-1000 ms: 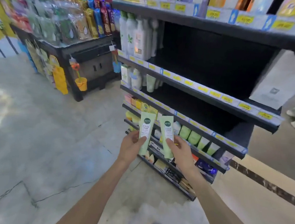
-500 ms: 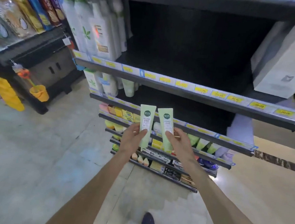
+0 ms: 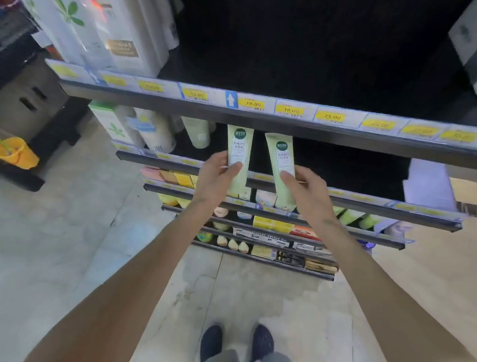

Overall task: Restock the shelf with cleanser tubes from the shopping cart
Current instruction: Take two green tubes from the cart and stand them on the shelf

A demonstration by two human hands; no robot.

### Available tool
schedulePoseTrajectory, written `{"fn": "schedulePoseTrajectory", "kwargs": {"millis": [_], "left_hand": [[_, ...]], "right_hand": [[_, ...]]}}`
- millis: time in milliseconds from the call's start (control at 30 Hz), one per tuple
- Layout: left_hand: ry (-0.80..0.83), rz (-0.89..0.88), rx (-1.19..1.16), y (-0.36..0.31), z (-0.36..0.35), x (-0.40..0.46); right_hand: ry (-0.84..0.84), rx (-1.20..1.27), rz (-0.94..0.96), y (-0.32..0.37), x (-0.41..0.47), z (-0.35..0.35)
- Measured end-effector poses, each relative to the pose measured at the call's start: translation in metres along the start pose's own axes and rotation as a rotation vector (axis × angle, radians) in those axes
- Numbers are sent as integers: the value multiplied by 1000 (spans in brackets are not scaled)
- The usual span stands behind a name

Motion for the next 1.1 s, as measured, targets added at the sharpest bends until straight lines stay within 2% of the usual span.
{"fn": "schedulePoseTrajectory", "kwargs": {"millis": [233,567,833,1100], "left_hand": [[-1,-75,-53,11,1,58],[-30,-156,-165,24,1,91],[-84,-298,-60,15,-14,119],[-127,-330,143,12,-29,146]], "right_hand": [[-53,-5,57,4,24,-26],[-97,-101,194,6,64,-35],[-128,-50,253,2,86,-25],[-211,-57,374,2,109,-35]]}}
Point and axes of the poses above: each hand's wrist, its own x-axis towards the middle knuckle, its own z-axis out of the back of the hand, y = z × x, the point moved 7 cm from there along x, towards the middle knuckle, and after that the axes turned 6 degrees about -y, right-handed, at the moved point
